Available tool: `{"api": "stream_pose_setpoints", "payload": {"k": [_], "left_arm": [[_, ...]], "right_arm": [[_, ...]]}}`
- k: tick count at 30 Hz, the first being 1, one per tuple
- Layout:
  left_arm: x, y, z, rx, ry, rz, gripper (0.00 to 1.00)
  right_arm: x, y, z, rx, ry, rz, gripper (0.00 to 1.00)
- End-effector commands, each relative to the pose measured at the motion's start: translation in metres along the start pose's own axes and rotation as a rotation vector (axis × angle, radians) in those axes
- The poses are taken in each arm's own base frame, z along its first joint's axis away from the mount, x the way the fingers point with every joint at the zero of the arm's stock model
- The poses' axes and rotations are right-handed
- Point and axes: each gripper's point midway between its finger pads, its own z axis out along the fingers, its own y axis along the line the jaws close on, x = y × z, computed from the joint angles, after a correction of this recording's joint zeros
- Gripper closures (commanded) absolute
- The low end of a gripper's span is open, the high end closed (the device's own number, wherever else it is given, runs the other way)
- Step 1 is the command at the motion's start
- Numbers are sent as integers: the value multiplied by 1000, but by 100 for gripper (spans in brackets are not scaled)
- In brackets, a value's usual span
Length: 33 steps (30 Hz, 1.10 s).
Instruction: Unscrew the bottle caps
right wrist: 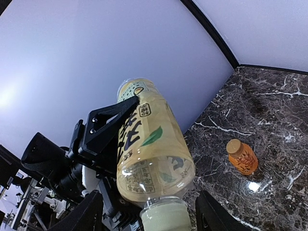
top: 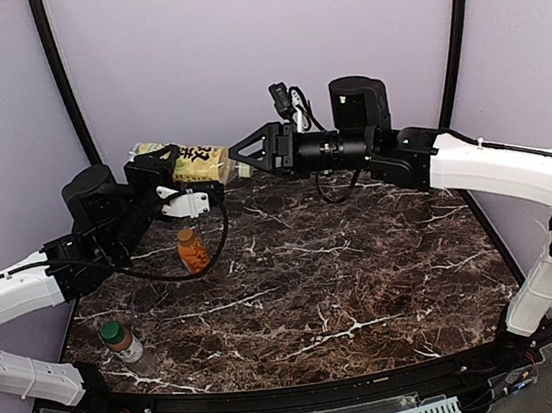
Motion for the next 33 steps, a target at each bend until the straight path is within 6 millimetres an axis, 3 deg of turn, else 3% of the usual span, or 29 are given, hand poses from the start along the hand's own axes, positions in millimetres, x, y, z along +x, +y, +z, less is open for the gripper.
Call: {"api": "stream_pose_setpoints", "payload": {"k": [1, 4, 12, 18, 24, 26, 30, 33], "left_arm": [[14, 26, -5, -80, 62, 0, 62], [12, 23, -4, -75, 58, 13, 62], [12, 21, -3, -67, 63, 17, 62], [13, 18, -3, -56, 67, 22, 62], [12, 18, -3, -56, 63, 23, 62], [12, 17, -3, -53, 61, 25, 62], [11, 15, -3, -49, 58, 30, 62], [11, 15, -3, -49, 58, 32, 62]], "right_arm": [[1, 0, -3, -17, -2, 27, 35], [5, -5, -5, -9, -2, 37, 36], [9, -2, 0, -50, 10, 55, 59], [1, 4, -3, -69, -15, 29, 57], [3, 3, -6, -67, -28, 34, 72], [3, 4, -7, -75, -32, 34, 73], [0, 3, -9, -72, -43, 27, 60], [-2, 3, -10, -69, -50, 23, 60]]}}
